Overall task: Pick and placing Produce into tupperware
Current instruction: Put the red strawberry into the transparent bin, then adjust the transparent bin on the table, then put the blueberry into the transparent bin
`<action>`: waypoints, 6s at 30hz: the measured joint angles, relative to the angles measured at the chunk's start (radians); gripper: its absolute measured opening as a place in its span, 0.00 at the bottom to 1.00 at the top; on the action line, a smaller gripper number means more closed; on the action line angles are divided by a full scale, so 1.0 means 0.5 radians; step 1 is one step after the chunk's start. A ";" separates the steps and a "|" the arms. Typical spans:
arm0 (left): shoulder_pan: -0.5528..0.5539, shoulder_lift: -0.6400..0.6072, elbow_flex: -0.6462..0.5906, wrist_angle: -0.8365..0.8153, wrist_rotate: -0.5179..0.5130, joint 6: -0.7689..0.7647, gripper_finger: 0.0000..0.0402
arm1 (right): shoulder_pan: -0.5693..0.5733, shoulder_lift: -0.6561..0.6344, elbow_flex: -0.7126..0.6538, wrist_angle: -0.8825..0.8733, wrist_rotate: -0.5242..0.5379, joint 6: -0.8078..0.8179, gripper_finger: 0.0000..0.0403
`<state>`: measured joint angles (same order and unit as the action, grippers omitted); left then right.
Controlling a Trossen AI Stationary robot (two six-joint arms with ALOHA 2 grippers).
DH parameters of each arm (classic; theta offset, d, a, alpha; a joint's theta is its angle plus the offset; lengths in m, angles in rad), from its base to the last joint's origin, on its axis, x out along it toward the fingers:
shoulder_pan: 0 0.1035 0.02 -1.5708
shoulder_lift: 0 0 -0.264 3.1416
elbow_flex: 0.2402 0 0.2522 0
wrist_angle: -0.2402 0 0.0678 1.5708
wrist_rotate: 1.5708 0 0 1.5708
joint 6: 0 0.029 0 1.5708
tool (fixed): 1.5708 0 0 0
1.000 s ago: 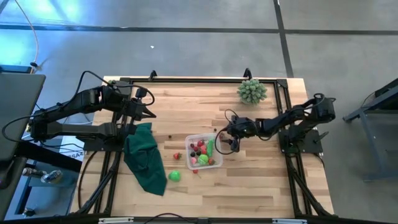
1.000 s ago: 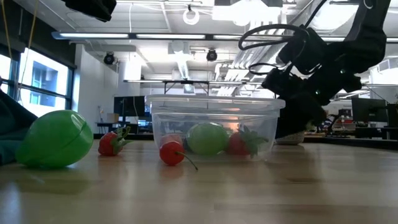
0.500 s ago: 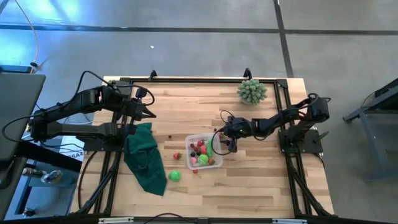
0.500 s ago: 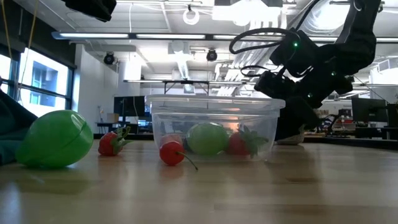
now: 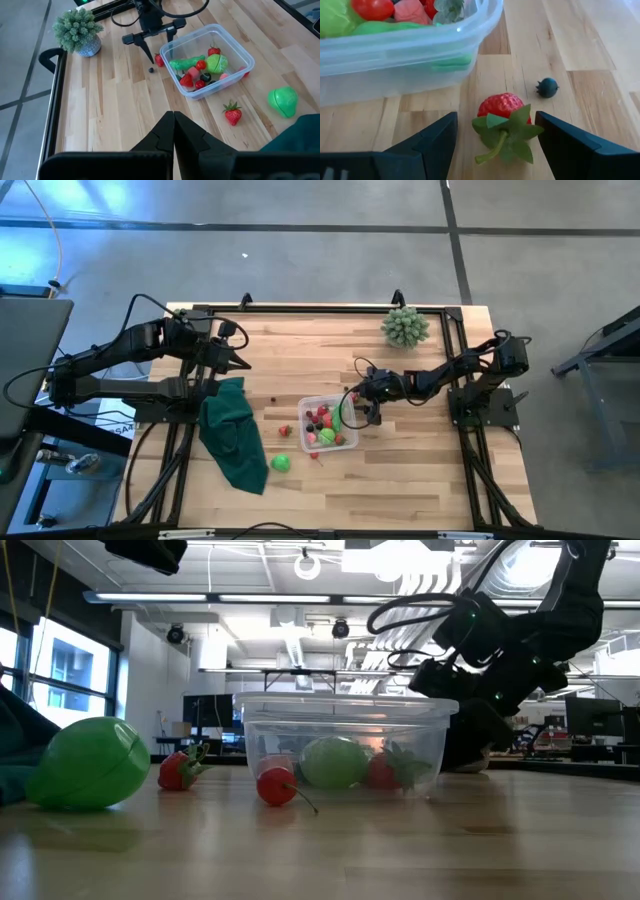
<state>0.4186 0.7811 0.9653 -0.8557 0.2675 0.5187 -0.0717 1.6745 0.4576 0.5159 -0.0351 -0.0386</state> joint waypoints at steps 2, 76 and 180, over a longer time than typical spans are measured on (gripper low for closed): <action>0.000 0.000 0.000 0.000 0.000 0.000 0.00 | -0.012 0.000 0.000 -0.011 0.000 0.029 0.63; 0.000 0.000 0.000 0.000 0.000 0.001 0.00 | 0.214 -0.342 0.990 -1.320 -0.133 0.339 0.36; -0.001 0.000 0.000 0.001 0.000 0.000 0.00 | -0.037 -0.208 1.440 -1.696 -0.078 0.038 0.50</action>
<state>0.4183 0.7811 0.9654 -0.8555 0.2673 0.5186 -0.0900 1.5706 1.1774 -0.3320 -0.0741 -0.0197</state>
